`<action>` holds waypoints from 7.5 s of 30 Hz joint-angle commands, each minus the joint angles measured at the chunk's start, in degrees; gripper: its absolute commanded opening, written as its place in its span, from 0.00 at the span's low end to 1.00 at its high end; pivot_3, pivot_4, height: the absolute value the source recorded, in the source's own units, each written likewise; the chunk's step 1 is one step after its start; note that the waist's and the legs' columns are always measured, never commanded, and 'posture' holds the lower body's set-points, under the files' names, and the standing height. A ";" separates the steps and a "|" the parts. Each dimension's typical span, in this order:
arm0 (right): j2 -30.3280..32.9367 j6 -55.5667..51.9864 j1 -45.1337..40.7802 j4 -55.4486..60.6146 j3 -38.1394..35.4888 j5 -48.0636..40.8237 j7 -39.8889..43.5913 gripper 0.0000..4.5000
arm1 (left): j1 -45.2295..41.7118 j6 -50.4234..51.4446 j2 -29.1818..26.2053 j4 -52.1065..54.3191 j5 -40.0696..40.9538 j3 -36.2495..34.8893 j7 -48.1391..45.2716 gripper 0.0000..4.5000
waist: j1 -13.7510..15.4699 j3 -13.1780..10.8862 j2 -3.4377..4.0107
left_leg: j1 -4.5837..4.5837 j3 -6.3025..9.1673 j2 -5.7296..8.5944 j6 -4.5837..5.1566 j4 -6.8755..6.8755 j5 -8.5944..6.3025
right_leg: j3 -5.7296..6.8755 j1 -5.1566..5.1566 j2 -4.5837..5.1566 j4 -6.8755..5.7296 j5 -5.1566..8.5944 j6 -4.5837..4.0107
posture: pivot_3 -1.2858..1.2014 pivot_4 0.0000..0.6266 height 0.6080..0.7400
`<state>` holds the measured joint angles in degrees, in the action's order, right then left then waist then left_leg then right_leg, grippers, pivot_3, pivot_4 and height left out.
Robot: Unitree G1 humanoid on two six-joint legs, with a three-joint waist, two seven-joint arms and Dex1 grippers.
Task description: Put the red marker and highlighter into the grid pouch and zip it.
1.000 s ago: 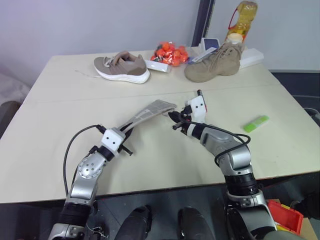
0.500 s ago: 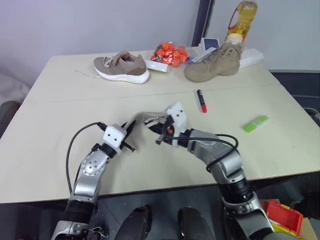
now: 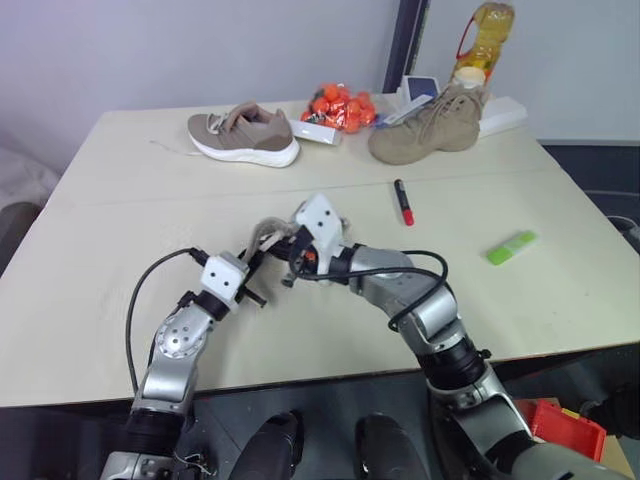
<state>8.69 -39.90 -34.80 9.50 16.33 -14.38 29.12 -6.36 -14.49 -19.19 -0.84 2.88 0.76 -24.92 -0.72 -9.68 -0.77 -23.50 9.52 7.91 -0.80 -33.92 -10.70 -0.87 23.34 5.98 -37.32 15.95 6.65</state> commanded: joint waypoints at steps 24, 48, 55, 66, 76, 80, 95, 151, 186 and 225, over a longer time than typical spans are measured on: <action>3.68 -16.92 1.70 8.47 -19.11 -14.11 -3.47 0.72 | -3.41 -3.13 0.91 -1.23 -4.21 0.04 4.22 0.00 | 0.10 -0.02 -0.02 | -0.08 -0.02 -0.04 0.00 -0.01 0.00 | -0.01 -0.06 0.00 0.04 0.00 0.00 | 0.52 0.24 1.00; -13.42 -27.24 -2.42 2.17 -26.54 -23.36 -18.83 0.54 | -3.31 -3.61 1.19 -0.49 -5.02 0.66 5.03 0.00 | -0.08 -0.02 0.01 | -0.08 -0.02 -0.04 0.00 0.02 0.00 | -0.04 0.02 -0.02 0.01 -0.02 -0.02 | 0.52 0.24 1.00; -12.07 -26.99 -1.20 3.08 -24.04 -23.21 -18.13 0.02 | -3.51 -3.60 1.06 -0.62 -5.05 0.55 5.06 0.00 | -0.09 -0.02 0.01 | -0.08 -0.02 -0.05 0.00 0.02 0.00 | -0.04 0.02 -0.02 0.00 -0.02 -0.02 | 0.52 0.24 1.00; -9.56 -23.67 -1.50 3.39 -16.77 -20.82 -15.84 0.02 | -3.18 -4.13 0.72 -0.35 -5.09 1.79 3.40 0.00 | -0.13 -0.02 0.01 | -0.08 -0.02 -0.05 0.00 0.03 0.00 | -0.03 0.03 -0.02 0.00 -0.02 -0.02 | 0.52 0.24 1.00; -9.91 -23.47 -3.27 3.25 -9.73 -21.20 -11.57 0.02 | -1.84 -2.59 0.70 1.91 -3.12 2.86 -0.43 0.00 | -0.17 -0.03 0.01 | -0.08 -0.02 -0.06 0.00 0.03 0.00 | -0.03 0.04 -0.03 0.01 -0.02 -0.03 | 0.52 0.24 1.00; -8.57 -24.17 -3.35 4.41 -5.25 -21.45 -8.12 0.02 | -1.74 -2.35 0.68 2.29 -3.16 2.91 -0.67 0.00 | -0.12 -0.03 0.01 | -0.08 -0.02 -0.06 0.00 0.03 0.00 | -0.03 0.08 -0.03 0.01 -0.02 -0.02 | 0.52 0.24 1.00; 3.49 -18.48 -2.45 7.06 -7.10 -15.72 -5.51 0.68 | -2.60 0.30 0.78 2.10 -3.64 -1.01 4.66 0.00 | 0.13 -0.03 0.00 | -0.09 0.00 -0.05 0.00 0.00 0.00 | 0.02 0.08 -0.02 0.08 -0.01 -0.02 | 0.52 0.24 1.00; 28.68 21.46 8.57 -0.23 -11.02 7.23 14.58 0.05 | -8.61 4.43 0.53 -5.22 1.73 -2.03 0.02 0.00 | 0.22 -0.06 -0.02 | -0.11 -0.14 -0.22 -0.03 -0.20 0.02 | 0.00 -0.12 -0.06 0.11 -0.06 -0.04 | 0.52 0.24 1.00; 31.52 31.38 1.92 2.55 3.37 25.99 23.72 0.29 | -7.81 0.62 -5.51 -1.17 1.45 4.58 -14.50 0.00 | 0.25 -0.07 -0.03 | -0.12 -0.15 -0.22 -0.04 -0.19 0.02 | 0.00 -0.11 -0.06 0.11 -0.06 -0.05 | 0.52 0.24 1.00; 4.03 -21.03 1.23 -8.63 -51.69 8.54 -36.77 0.56 | -11.92 2.69 4.12 -7.59 -4.45 6.30 -0.70 0.00 | 1.19 -0.01 0.06 | -0.10 -0.28 -0.23 -0.06 -0.20 0.06 | -0.10 -0.03 -0.12 -0.05 -0.11 -0.08 | 0.52 0.24 1.00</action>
<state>12.71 -61.52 -32.42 0.77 -34.62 -4.11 -7.66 -18.09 -10.64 -15.05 -10.31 -1.85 7.36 -25.89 0.46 -9.69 -0.71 -23.59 9.23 7.68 -0.86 -34.12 -10.64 -0.98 23.30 5.86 -37.38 15.85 6.58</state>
